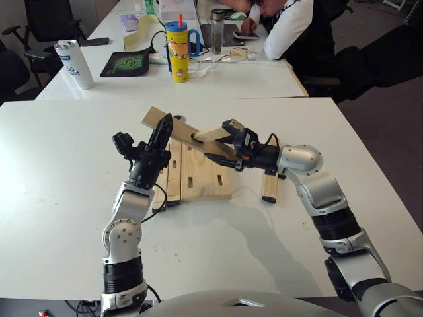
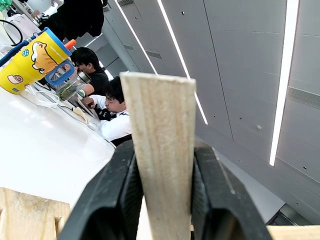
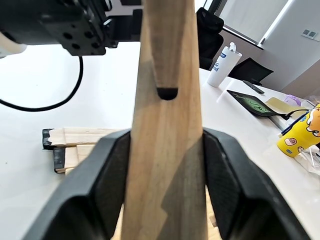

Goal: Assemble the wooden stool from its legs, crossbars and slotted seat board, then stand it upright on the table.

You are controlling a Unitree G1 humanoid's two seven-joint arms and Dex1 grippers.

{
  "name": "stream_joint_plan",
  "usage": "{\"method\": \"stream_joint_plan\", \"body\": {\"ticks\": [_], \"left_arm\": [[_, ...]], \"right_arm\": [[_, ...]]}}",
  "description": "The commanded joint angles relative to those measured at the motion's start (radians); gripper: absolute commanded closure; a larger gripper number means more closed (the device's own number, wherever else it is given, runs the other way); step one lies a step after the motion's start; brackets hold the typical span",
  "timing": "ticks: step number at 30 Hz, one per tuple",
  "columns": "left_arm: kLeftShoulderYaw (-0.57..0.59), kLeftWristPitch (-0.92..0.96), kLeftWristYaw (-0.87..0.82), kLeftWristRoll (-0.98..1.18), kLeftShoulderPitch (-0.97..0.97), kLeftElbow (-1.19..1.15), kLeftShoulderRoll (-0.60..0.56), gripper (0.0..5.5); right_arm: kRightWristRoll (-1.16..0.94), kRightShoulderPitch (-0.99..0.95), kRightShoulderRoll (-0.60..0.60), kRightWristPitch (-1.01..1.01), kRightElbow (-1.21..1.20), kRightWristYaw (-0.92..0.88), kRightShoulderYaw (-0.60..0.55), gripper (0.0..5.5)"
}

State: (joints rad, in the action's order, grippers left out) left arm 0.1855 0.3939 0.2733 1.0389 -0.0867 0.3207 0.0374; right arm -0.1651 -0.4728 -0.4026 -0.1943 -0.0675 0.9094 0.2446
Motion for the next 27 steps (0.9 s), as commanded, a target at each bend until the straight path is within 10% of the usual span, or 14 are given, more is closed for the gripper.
{"method": "stream_joint_plan", "body": {"ticks": [1, 27], "left_arm": [[0.014, -0.012, -0.015, -0.012, -0.021, -0.021, -0.002, 4.41], [0.142, -0.074, -0.119, -0.045, -0.079, -0.156, -0.008, 4.46]], "right_arm": [[-0.006, -0.006, -0.006, 0.011, -0.017, 0.017, 0.006, 3.43], [-0.048, -0.009, -0.021, -0.004, 0.01, 0.029, -0.037, 3.1]]}}
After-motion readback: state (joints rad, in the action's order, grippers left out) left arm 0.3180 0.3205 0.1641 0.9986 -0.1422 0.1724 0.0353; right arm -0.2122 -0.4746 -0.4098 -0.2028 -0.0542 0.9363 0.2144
